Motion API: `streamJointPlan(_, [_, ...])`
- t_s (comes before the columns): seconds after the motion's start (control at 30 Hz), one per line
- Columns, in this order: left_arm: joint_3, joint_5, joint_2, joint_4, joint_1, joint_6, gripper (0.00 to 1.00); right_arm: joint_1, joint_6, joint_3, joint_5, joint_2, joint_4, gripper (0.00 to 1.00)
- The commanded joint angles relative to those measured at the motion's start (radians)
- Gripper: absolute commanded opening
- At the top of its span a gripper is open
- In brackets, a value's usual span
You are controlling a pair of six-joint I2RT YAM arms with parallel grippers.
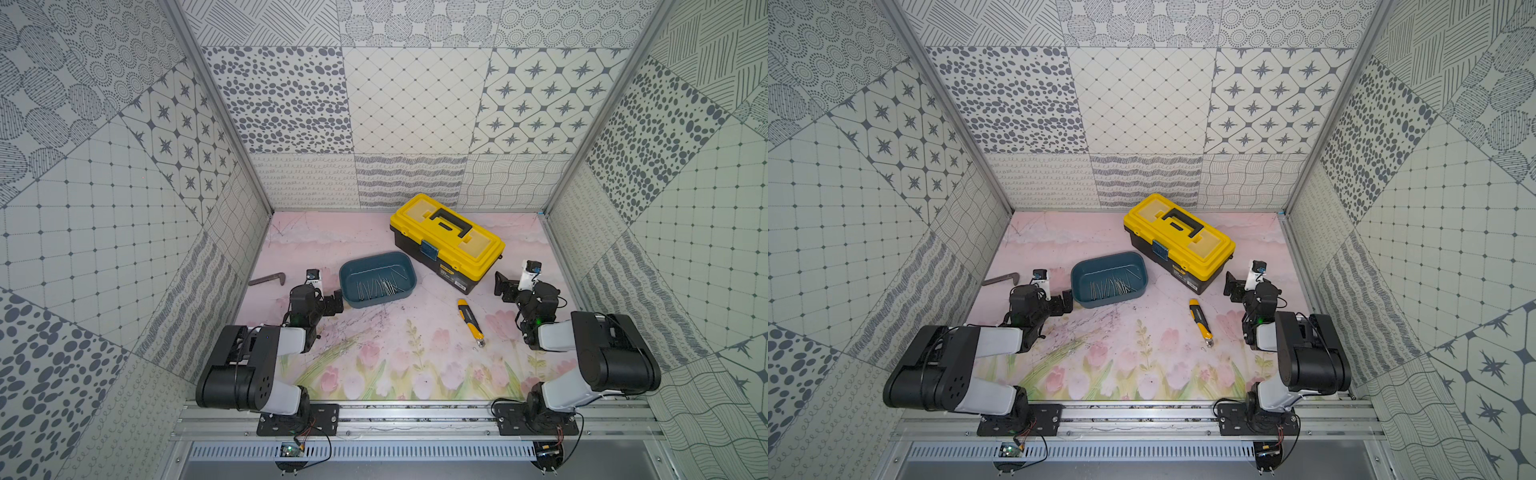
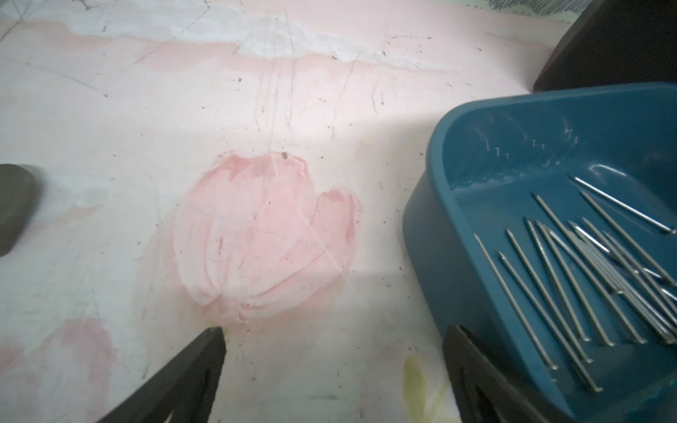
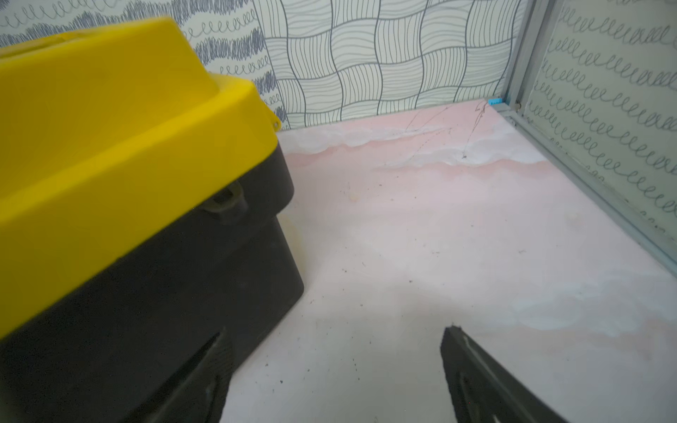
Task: Put the nails on the desktop into the storage box
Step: Reset both arms
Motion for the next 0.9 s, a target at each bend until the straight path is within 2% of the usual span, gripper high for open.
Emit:
streamJointPlan(0.0, [0.065, 0.093, 0.057, 0.141, 0.01, 0.023, 0.99, 0.009, -0.016, 0.026, 0.009, 0.0, 0.026, 0.94])
streamJointPlan(0.17, [0.084, 0.02, 0.063, 0.102, -0.005, 0.018, 0.99, 0.078, -0.07, 0.109, 0.117, -0.003, -0.13, 0.96])
streamJointPlan(0.87, [0.089, 0.002, 0.062, 0.093, -0.014, 0.021, 0.99, 0.087, -0.077, 0.11, 0.125, -0.002, -0.131, 0.97])
